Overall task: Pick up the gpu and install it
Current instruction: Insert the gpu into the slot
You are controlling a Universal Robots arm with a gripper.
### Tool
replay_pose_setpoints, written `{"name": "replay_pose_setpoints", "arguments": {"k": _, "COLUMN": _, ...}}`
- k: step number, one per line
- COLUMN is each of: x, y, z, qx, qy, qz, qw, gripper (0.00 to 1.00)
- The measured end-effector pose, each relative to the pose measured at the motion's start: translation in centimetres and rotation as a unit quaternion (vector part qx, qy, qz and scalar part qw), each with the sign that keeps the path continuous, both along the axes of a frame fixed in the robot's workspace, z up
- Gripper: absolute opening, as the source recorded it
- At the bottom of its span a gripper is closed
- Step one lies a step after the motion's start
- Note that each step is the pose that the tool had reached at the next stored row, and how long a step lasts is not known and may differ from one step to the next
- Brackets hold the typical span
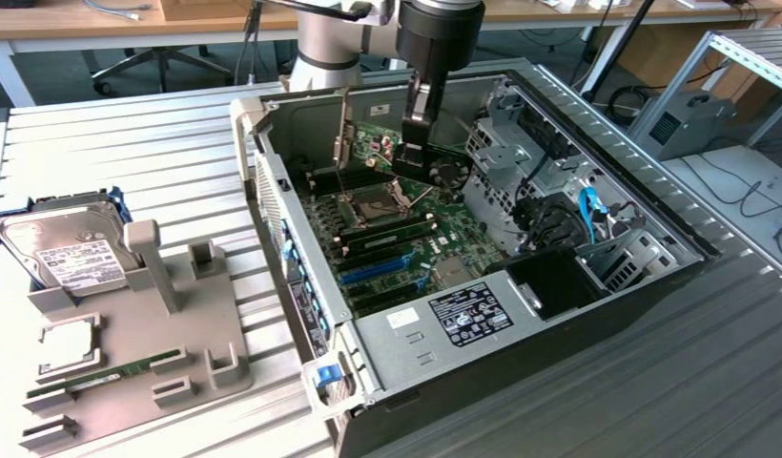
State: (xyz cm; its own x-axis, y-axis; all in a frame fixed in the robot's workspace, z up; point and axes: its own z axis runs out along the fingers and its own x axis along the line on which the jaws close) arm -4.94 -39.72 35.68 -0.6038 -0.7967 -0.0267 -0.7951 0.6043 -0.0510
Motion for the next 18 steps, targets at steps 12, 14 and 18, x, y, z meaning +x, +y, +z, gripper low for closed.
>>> {"name": "replay_pose_setpoints", "arguments": {"k": 12, "x": 0.00, "y": 0.00, "z": 0.00, "qx": -0.0005, "qy": 0.0000, "qz": 0.010, "qw": 1.0000, "gripper": 0.26}}
{"name": "replay_pose_setpoints", "arguments": {"k": 14, "x": 0.00, "y": 0.00, "z": 0.00, "qx": -0.0006, "qy": 0.0000, "qz": 0.011, "qw": 0.9999, "gripper": 0.26}}
{"name": "replay_pose_setpoints", "arguments": {"k": 18, "x": 0.00, "y": 0.00, "z": 0.00, "qx": -0.0007, "qy": 0.0000, "qz": 0.015, "qw": 0.9999, "gripper": 0.26}}
